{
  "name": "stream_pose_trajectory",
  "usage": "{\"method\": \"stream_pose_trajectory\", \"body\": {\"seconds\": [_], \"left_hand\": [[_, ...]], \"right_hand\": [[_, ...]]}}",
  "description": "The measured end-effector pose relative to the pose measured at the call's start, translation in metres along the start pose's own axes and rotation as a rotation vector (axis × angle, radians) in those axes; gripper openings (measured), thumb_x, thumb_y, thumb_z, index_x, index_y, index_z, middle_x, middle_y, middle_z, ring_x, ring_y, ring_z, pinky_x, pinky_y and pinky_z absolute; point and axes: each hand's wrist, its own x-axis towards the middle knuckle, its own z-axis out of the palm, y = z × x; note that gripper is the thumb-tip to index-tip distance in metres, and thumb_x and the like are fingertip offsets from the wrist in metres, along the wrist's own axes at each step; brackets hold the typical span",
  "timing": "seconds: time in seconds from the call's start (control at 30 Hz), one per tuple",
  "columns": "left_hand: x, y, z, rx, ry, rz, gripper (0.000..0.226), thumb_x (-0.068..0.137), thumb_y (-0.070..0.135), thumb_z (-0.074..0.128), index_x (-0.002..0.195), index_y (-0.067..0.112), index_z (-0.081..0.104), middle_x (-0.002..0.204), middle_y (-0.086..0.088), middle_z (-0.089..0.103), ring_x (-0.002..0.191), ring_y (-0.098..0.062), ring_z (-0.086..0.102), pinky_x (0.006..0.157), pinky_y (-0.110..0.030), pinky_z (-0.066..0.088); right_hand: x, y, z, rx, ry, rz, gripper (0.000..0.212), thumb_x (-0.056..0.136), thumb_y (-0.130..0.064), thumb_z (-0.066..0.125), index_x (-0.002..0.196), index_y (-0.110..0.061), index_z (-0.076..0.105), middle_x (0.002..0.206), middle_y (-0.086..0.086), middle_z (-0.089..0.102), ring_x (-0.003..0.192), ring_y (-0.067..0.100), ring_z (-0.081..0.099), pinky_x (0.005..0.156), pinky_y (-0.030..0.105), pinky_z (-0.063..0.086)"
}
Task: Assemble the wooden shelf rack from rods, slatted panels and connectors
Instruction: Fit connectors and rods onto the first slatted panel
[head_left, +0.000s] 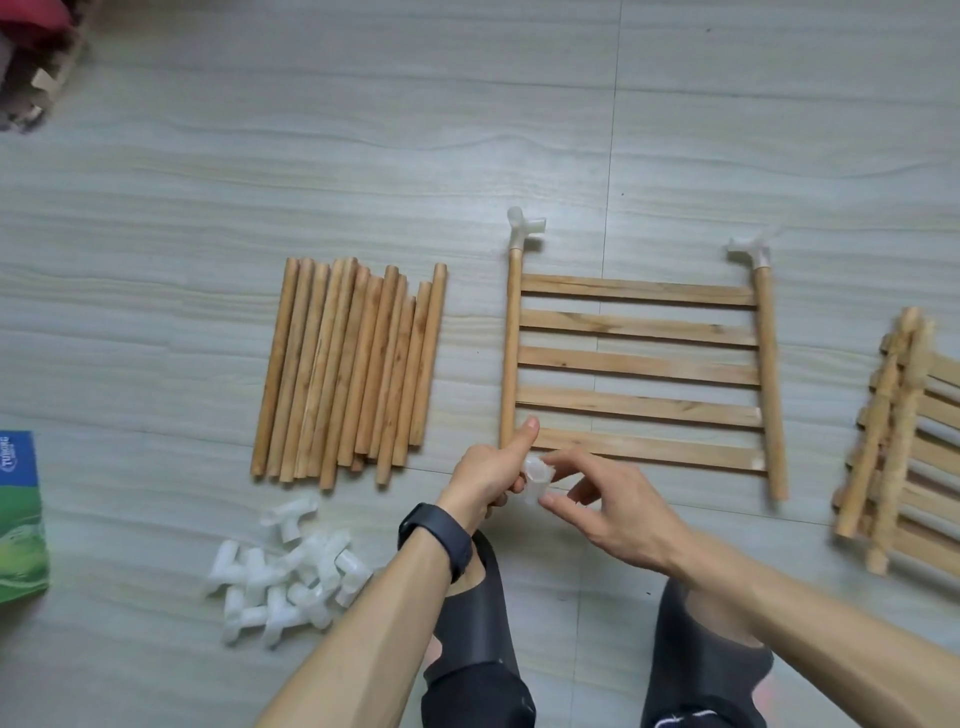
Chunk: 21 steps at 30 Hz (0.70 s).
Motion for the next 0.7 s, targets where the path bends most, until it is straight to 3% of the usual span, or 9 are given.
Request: {"method": "stream_pose_trajectory", "body": {"seconds": [0.2,0.3,0.4,0.47,0.57,0.7], "left_hand": [[0.001,-0.003,-0.003,0.132,0.073,0.109,0.078,0.079,0.091,0.037,0.058,0.018,0.054,0.051,0.005,0.055,0.054,-0.016,0.053,0.052,-0.029,0.037],[0.002,-0.007,-0.006,0.199,0.134,0.114,0.065,0.081,0.083,0.044,0.057,0.023,0.051,0.060,0.005,0.059,0.066,-0.020,0.061,0.061,-0.032,0.044],[-0.002,-0.007,0.000,0.301,0.177,0.129,0.067,0.080,0.084,0.042,0.057,0.022,0.049,0.064,0.005,0.062,0.067,-0.019,0.061,0.057,-0.031,0.040],[-0.003,-0.006,0.005,0.317,0.128,0.213,0.068,0.085,0.084,0.040,0.064,0.021,0.056,0.072,0.000,0.068,0.074,-0.020,0.064,0.061,-0.034,0.046],[-0.009,-0.006,0.000,0.067,-0.056,0.261,0.060,0.090,0.075,0.046,0.089,0.018,0.066,0.087,0.001,0.072,0.079,-0.017,0.066,0.073,-0.034,0.054],[-0.016,-0.018,-0.012,-0.059,-0.272,0.227,0.051,0.079,0.068,0.069,0.112,0.029,0.065,0.108,0.010,0.072,0.088,-0.007,0.071,0.074,-0.023,0.054]], "right_hand": [[0.004,-0.003,-0.003,0.023,0.059,0.023,0.015,0.099,-0.040,0.062,0.101,-0.027,0.070,0.088,-0.020,0.068,0.075,0.009,0.069,0.074,0.035,0.056],[0.003,-0.007,-0.001,0.055,0.043,0.054,0.020,0.091,-0.048,0.067,0.106,-0.036,0.062,0.094,-0.024,0.066,0.075,0.007,0.068,0.071,0.023,0.054],[0.004,-0.012,0.007,0.096,0.042,0.144,0.030,0.085,-0.063,0.066,0.103,-0.039,0.064,0.091,-0.022,0.068,0.075,0.002,0.069,0.068,0.016,0.052],[0.009,-0.010,0.012,0.102,0.064,0.202,0.023,0.092,-0.052,0.066,0.097,-0.030,0.068,0.086,-0.014,0.071,0.074,0.005,0.071,0.072,0.025,0.056],[0.017,0.000,0.012,0.458,0.107,0.387,0.016,0.099,-0.030,0.065,0.097,-0.016,0.071,0.089,0.003,0.077,0.076,0.014,0.076,0.082,0.038,0.061],[0.022,0.010,0.012,0.774,0.058,0.526,0.016,0.100,-0.021,0.064,0.103,-0.008,0.073,0.099,0.013,0.077,0.082,0.019,0.077,0.075,0.027,0.061]]}}
